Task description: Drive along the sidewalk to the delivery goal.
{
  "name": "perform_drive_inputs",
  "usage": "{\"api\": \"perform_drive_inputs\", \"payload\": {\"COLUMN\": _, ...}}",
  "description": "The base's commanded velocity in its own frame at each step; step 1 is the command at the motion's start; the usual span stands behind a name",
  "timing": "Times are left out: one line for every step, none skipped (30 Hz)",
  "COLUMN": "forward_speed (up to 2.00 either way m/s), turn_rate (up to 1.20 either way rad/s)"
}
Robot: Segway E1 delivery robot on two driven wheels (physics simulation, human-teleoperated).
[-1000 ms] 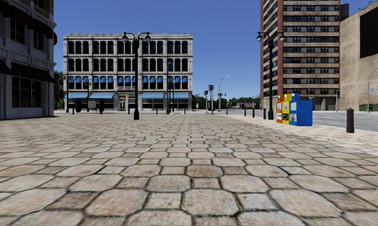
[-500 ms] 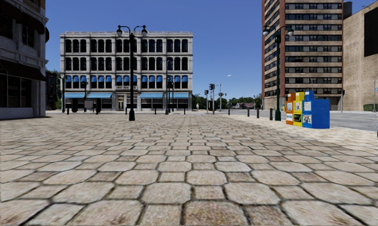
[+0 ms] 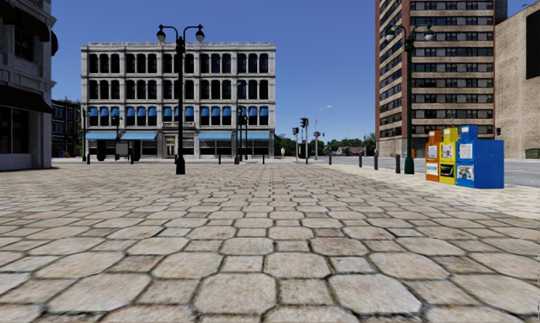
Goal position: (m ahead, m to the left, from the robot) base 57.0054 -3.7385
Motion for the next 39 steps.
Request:
{"api": "perform_drive_inputs", "payload": {"forward_speed": 2.00, "turn_rate": 0.00}}
{"api": "perform_drive_inputs", "payload": {"forward_speed": 2.00, "turn_rate": 0.00}}
{"api": "perform_drive_inputs", "payload": {"forward_speed": 2.00, "turn_rate": 0.00}}
{"api": "perform_drive_inputs", "payload": {"forward_speed": 2.00, "turn_rate": 0.00}}
{"api": "perform_drive_inputs", "payload": {"forward_speed": 1.99, "turn_rate": 0.00}}
{"api": "perform_drive_inputs", "payload": {"forward_speed": 1.98, "turn_rate": 0.00}}
{"api": "perform_drive_inputs", "payload": {"forward_speed": 1.98, "turn_rate": 0.00}}
{"api": "perform_drive_inputs", "payload": {"forward_speed": 1.98, "turn_rate": 0.00}}
{"api": "perform_drive_inputs", "payload": {"forward_speed": 1.98, "turn_rate": 0.00}}
{"api": "perform_drive_inputs", "payload": {"forward_speed": 1.98, "turn_rate": 0.00}}
{"api": "perform_drive_inputs", "payload": {"forward_speed": 1.98, "turn_rate": 0.00}}
{"api": "perform_drive_inputs", "payload": {"forward_speed": 1.98, "turn_rate": 0.00}}
{"api": "perform_drive_inputs", "payload": {"forward_speed": 1.98, "turn_rate": 0.00}}
{"api": "perform_drive_inputs", "payload": {"forward_speed": 1.97, "turn_rate": 0.00}}
{"api": "perform_drive_inputs", "payload": {"forward_speed": 1.97, "turn_rate": 0.00}}
{"api": "perform_drive_inputs", "payload": {"forward_speed": 1.97, "turn_rate": 0.00}}
{"api": "perform_drive_inputs", "payload": {"forward_speed": 1.97, "turn_rate": 0.00}}
{"api": "perform_drive_inputs", "payload": {"forward_speed": 1.97, "turn_rate": 0.00}}
{"api": "perform_drive_inputs", "payload": {"forward_speed": 1.97, "turn_rate": 0.00}}
{"api": "perform_drive_inputs", "payload": {"forward_speed": 1.97, "turn_rate": 0.00}}
{"api": "perform_drive_inputs", "payload": {"forward_speed": 1.97, "turn_rate": 0.00}}
{"api": "perform_drive_inputs", "payload": {"forward_speed": 1.96, "turn_rate": 0.00}}
{"api": "perform_drive_inputs", "payload": {"forward_speed": 1.96, "turn_rate": 0.00}}
{"api": "perform_drive_inputs", "payload": {"forward_speed": 1.95, "turn_rate": 0.00}}
{"api": "perform_drive_inputs", "payload": {"forward_speed": 1.95, "turn_rate": 0.00}}
{"api": "perform_drive_inputs", "payload": {"forward_speed": 1.93, "turn_rate": 0.00}}
{"api": "perform_drive_inputs", "payload": {"forward_speed": 1.92, "turn_rate": 0.00}}
{"api": "perform_drive_inputs", "payload": {"forward_speed": 1.90, "turn_rate": 0.00}}
{"api": "perform_drive_inputs", "payload": {"forward_speed": 1.90, "turn_rate": 0.00}}
{"api": "perform_drive_inputs", "payload": {"forward_speed": 1.90, "turn_rate": 0.00}}
{"api": "perform_drive_inputs", "payload": {"forward_speed": 1.90, "turn_rate": 0.00}}
{"api": "perform_drive_inputs", "payload": {"forward_speed": 1.86, "turn_rate": 0.00}}
{"api": "perform_drive_inputs", "payload": {"forward_speed": 1.80, "turn_rate": 0.00}}
{"api": "perform_drive_inputs", "payload": {"forward_speed": 1.80, "turn_rate": 0.00}}
{"api": "perform_drive_inputs", "payload": {"forward_speed": 1.75, "turn_rate": 0.00}}
{"api": "perform_drive_inputs", "payload": {"forward_speed": 1.72, "turn_rate": 0.00}}
{"api": "perform_drive_inputs", "payload": {"forward_speed": 1.71, "turn_rate": 0.00}}
{"api": "perform_drive_inputs", "payload": {"forward_speed": 1.71, "turn_rate": 0.00}}
{"api": "perform_drive_inputs", "payload": {"forward_speed": 1.70, "turn_rate": 0.00}}
